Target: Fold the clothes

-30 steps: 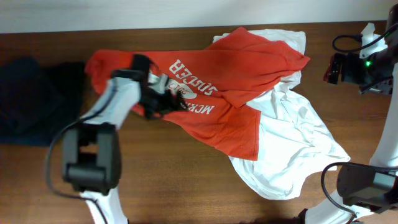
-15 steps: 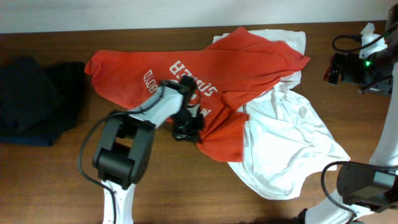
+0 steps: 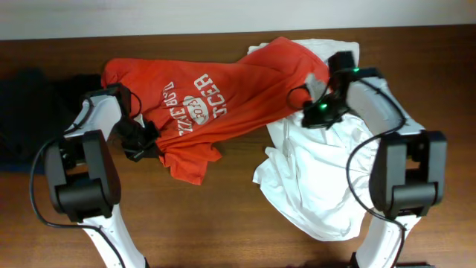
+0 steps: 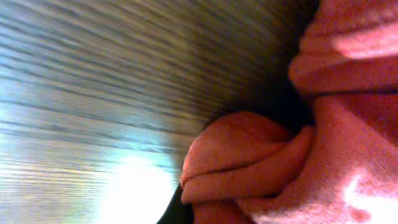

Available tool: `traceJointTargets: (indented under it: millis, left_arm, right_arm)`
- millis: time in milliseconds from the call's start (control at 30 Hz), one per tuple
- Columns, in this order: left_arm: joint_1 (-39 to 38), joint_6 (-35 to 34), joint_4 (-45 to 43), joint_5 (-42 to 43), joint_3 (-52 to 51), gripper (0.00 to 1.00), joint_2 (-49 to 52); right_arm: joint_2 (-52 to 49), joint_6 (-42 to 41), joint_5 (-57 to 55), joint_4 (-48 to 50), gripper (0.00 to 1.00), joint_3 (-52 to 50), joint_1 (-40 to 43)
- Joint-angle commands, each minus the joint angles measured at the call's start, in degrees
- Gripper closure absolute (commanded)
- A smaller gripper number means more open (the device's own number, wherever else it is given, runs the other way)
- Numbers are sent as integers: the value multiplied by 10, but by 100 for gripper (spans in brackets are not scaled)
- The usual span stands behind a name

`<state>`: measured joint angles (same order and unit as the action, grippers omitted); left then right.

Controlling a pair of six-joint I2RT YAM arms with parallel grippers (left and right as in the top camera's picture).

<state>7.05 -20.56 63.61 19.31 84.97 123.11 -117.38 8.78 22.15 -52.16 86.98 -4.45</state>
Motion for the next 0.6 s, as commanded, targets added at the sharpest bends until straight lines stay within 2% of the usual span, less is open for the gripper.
traceJointTargets:
  millis: [0, 67, 200, 300, 333, 433, 567]
  left_arm:
    - [-21, 9, -2, -5, -5, 100, -20]
    - [-26, 9, -1, -5, -5, 100, -20]
    - [-26, 9, 1, -5, -5, 100, -20]
    - [-26, 9, 5, -7, -5, 100, -20]
    - [-26, 9, 7, -7, -5, 100, -20]
    - [-25, 9, 27, -38, -5, 100, -20]
    - [-13, 9, 57, -63, -5, 100, -20]
  right_arm:
    - [5, -15, 12, 76, 96, -47, -35]
    - [-9, -22, 12, 130, 96, -66, -45]
    - [-49, -23, -21, 144, 96, -66, -41]
    - [-60, -48, -215, 129, 96, -66, -4]
    - [-60, -49, -258, 123, 96, -66, 18]
    - [-60, -140, -396, 94, 96, -66, 144]
    - [-60, -210, -404, 69, 96, -66, 332]
